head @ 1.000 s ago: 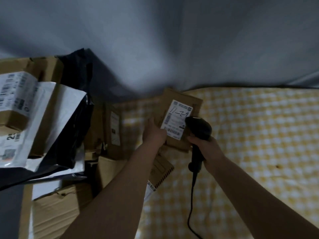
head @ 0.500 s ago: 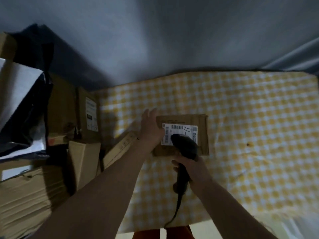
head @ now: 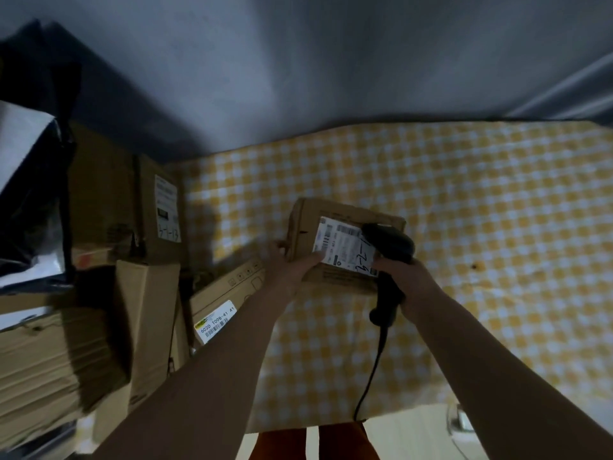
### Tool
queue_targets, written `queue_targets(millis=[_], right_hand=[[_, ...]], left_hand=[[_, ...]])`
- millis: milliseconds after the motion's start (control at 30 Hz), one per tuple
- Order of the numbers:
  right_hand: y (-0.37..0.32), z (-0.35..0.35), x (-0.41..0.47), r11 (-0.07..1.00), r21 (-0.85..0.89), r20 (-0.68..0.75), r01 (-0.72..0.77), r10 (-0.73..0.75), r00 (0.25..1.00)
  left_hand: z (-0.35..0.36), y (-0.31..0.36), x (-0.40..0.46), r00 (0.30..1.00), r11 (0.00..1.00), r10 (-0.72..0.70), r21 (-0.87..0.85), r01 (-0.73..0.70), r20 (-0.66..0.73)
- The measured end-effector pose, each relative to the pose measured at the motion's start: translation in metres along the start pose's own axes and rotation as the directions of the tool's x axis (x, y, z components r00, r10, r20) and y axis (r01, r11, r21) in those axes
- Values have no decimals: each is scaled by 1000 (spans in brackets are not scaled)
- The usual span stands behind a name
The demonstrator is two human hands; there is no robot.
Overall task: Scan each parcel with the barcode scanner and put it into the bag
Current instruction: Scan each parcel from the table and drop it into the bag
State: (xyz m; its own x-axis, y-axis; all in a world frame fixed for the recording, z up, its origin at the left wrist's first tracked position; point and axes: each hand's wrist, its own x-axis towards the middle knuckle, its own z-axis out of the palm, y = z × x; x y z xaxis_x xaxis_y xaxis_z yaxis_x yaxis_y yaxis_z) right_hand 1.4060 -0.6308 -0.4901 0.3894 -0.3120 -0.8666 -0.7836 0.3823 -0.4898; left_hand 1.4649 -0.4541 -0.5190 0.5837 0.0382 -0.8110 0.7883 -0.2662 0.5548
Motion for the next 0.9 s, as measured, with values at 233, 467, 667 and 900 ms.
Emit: queue_targets(millis=[233,467,667,900], right_hand=[[14,-10,-17,982,183,56,-46,36,998],[-5,7,-81,980,196,88,38,-57,995],[-40,14,-157,963,99,226,251,-267,937],[-74,25,-242,833,-111,297,542,-493,818]], left_hand=[[-18,17,-10,983,993,97,-83,-85,155],[-41,73,-64,950,953,280,-161,-257,139],[-85,132,-137,904,905,416,-141,-402,94],[-153,193,-213,821,825,560,-159,-542,108]])
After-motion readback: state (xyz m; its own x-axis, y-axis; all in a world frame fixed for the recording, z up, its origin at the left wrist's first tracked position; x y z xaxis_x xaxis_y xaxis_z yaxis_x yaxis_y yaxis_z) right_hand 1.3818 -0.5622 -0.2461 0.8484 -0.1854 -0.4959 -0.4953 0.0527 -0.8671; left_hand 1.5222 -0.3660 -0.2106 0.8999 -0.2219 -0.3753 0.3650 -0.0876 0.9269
